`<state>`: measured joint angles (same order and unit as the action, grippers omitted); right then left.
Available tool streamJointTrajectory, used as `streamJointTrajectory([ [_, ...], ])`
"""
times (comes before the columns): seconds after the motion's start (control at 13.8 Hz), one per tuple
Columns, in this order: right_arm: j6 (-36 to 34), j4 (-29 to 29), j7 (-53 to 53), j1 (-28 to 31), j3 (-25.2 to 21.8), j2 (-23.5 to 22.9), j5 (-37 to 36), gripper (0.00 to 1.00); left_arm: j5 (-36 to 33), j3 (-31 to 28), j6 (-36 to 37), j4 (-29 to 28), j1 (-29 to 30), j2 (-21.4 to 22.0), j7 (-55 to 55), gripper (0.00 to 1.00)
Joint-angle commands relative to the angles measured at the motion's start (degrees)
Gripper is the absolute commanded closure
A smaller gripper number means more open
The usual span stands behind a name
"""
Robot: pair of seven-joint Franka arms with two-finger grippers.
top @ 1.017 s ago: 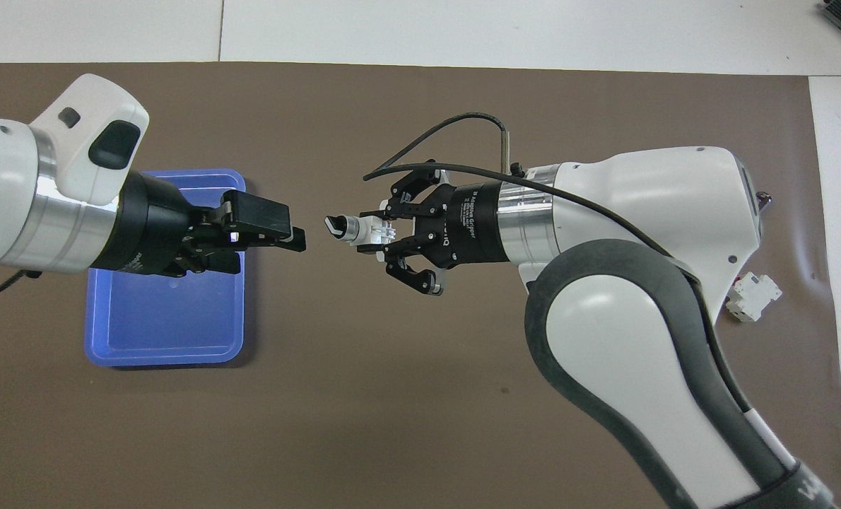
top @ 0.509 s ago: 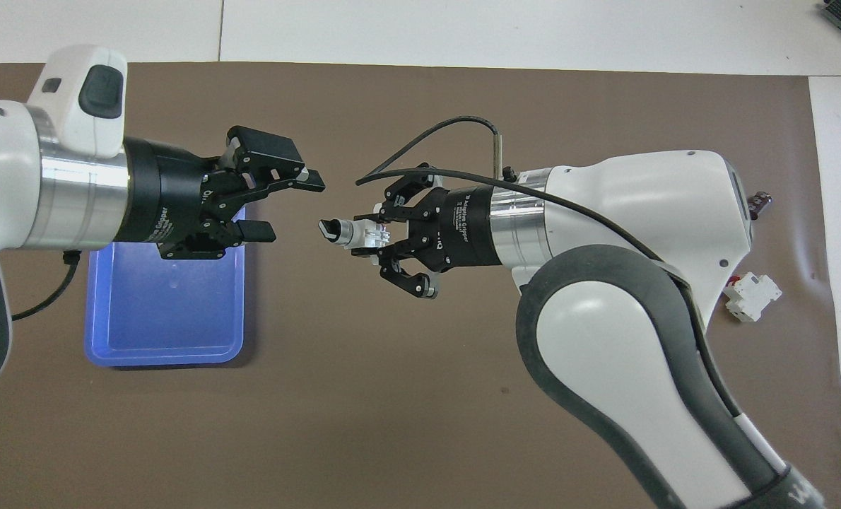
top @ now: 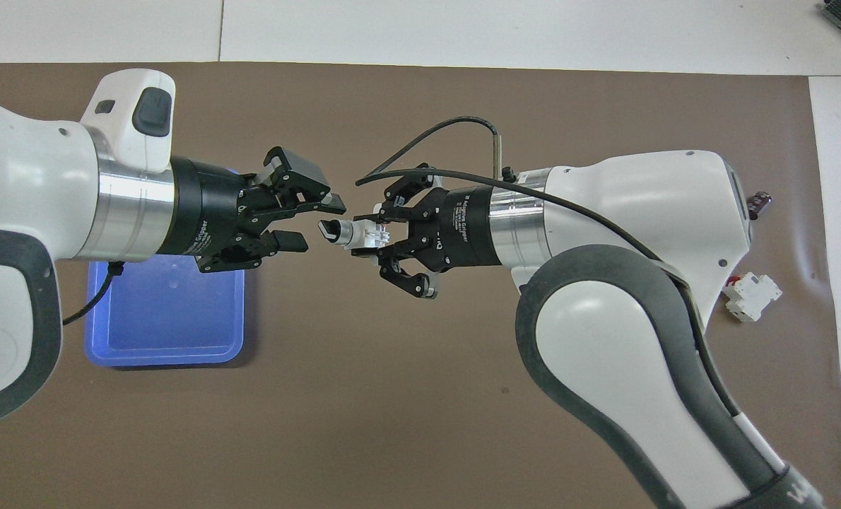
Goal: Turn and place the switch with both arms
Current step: 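Bring the switch toward the left gripper and close the left gripper on it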
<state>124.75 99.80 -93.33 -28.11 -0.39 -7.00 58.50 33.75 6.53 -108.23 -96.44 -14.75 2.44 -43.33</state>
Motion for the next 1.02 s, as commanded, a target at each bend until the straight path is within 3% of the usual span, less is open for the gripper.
streamJointTrajectory([
  [0.0, 0.32, -0.39, -0.80, -0.10, 0.04, -0.21, 0.12, 1.00, 1.41, -0.55, -1.98, -2.27, -0.72, 1.60, -0.35, 0.44],
  [0.29, 0.40, -0.39, -0.80, -0.10, 0.04, -0.21, 0.12, 1.00, 1.41, -0.46, -1.20, -2.27, -0.81, 1.69, -0.35, 0.53],
  [0.51, 0.32, -0.39, -0.88, -0.10, 0.04, -0.21, 0.12, 1.00, 1.41, -0.46, -1.02, -2.44, -0.72, 1.87, 0.00, 0.80],
  [0.58, 0.40, -0.39, -0.89, -0.10, 0.04, -0.21, 0.12, 1.00, 1.50, -0.46, -1.02, -2.62, -0.72, 1.87, 0.00, 0.94],
  [0.65, 0.40, -0.39, -0.89, -0.10, 0.04, -0.21, 0.04, 1.00, 1.67, -0.46, -0.84, -2.62, -0.72, 1.87, 0.00, 1.00],
  [0.94, 0.40, -0.39, -0.89, -0.10, 0.04, -0.21, 0.12, 1.00, 2.47, -0.46, -0.40, -2.44, -0.72, 1.96, 1.31, 1.00],
])
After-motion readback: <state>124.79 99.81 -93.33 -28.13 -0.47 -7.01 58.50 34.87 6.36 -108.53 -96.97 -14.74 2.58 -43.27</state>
